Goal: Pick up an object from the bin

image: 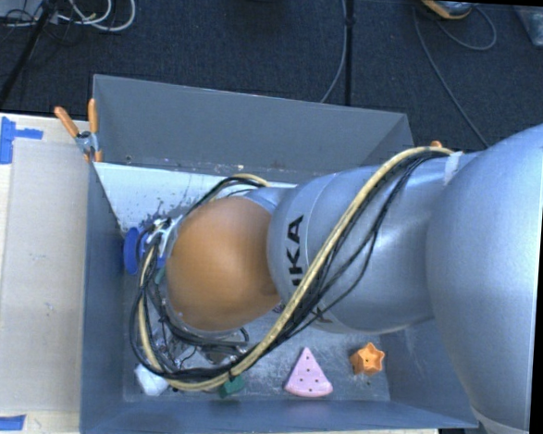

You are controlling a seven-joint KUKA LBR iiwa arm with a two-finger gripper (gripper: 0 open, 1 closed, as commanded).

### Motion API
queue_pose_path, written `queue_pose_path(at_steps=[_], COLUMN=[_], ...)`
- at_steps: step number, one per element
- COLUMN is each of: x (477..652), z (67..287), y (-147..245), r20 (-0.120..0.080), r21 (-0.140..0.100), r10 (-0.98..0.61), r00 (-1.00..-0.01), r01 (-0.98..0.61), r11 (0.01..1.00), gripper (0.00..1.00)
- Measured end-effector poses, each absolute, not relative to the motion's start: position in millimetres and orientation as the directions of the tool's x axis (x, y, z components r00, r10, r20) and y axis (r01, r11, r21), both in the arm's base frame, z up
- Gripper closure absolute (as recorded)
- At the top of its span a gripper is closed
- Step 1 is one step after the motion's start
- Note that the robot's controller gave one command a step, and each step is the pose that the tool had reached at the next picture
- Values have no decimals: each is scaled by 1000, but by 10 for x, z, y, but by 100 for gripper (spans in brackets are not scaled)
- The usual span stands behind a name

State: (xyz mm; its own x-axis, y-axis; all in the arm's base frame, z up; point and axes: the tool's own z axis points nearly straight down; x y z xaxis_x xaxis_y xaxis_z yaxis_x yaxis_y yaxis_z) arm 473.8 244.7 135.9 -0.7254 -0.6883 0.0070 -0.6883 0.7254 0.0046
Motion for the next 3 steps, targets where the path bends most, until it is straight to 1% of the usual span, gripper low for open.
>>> queue_pose_path(at_steps=[1,2,3], x=[4741,4738,4735], z=[1478,1553,1673], y=[2450,2448,2448], r20=[5,8,8], r21=[4,5,5], r10=[-688,-687,-687], r00=[-726,-726,-727], r01=[-688,-687,-687], r11=[726,726,727], gripper=[100,100,100])
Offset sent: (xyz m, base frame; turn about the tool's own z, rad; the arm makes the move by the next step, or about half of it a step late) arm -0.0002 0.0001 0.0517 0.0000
